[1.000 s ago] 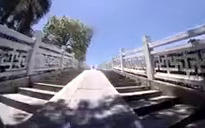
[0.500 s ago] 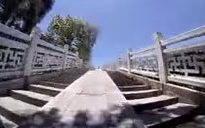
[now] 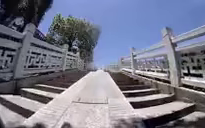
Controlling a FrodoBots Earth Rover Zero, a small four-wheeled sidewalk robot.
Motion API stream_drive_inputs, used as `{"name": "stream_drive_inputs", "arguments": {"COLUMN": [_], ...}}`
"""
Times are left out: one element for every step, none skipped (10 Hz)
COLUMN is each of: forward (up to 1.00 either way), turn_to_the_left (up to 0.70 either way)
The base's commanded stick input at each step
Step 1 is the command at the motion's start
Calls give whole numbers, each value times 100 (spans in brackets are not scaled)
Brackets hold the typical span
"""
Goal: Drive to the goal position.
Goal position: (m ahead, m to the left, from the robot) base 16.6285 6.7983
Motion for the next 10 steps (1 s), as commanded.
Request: {"name": "stream_drive_inputs", "arguments": {"forward": [70,70,70,70,70,70,70,70,70,70], "turn_to_the_left": [0,0,0,0,0,0,0,0,0,0]}}
